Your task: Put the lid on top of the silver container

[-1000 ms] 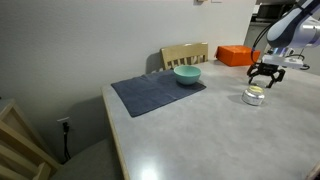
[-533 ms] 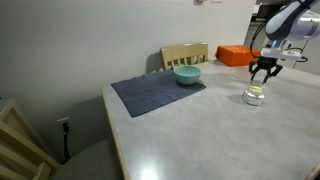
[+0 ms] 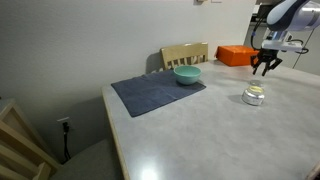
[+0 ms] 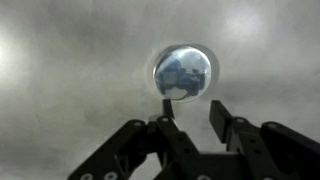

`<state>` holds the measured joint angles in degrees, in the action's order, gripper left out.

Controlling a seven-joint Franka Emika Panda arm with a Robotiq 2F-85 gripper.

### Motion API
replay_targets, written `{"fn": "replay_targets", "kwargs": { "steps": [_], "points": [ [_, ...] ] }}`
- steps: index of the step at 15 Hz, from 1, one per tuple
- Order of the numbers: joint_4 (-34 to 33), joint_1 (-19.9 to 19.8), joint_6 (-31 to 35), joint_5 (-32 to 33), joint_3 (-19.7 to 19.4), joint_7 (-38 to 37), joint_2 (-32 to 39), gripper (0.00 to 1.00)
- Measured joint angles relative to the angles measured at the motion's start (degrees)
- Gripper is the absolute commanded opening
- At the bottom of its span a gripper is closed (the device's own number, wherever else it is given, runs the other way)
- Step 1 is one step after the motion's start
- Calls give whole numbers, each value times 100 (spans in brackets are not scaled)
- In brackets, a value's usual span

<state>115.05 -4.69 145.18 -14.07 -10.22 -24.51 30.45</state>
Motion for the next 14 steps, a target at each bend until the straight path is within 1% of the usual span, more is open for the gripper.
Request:
{"fn": "replay_targets", "kwargs": {
  "steps": [2,3,4,5,13,14],
  "points": [
    [-6,0,-49,0,2,0,11,90],
    [-6,0,-79,0,5,0,23,96],
    [-7,0,-114,0,10,0,42,100],
    [-8,0,-138,0,20,0,70,100],
    [-202,103,-162,0,77,-10,638,100],
    [-234,117,-164,2,76,-13,668,75]
  ]
}}
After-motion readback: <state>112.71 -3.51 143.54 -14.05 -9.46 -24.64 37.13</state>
